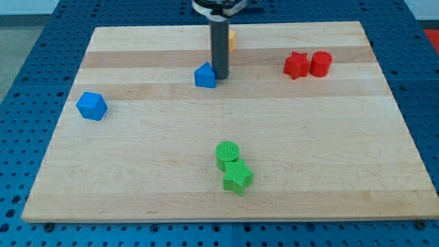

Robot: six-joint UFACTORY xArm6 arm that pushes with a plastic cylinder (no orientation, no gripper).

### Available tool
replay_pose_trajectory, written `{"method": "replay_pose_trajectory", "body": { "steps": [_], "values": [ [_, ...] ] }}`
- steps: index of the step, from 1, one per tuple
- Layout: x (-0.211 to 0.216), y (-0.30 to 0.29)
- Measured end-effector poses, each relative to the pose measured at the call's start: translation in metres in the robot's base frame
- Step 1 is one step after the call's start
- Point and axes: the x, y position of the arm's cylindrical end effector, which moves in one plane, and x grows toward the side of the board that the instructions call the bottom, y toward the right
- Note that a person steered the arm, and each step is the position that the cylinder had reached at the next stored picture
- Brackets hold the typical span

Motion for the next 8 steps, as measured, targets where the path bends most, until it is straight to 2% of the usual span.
{"method": "replay_pose_trajectory", "body": {
  "steps": [2,3,5,8],
  "values": [
    [0.0,-0.073],
    [0.0,-0.091],
    [0.006,-0.092],
    [0.056,-0.088]
  ]
}}
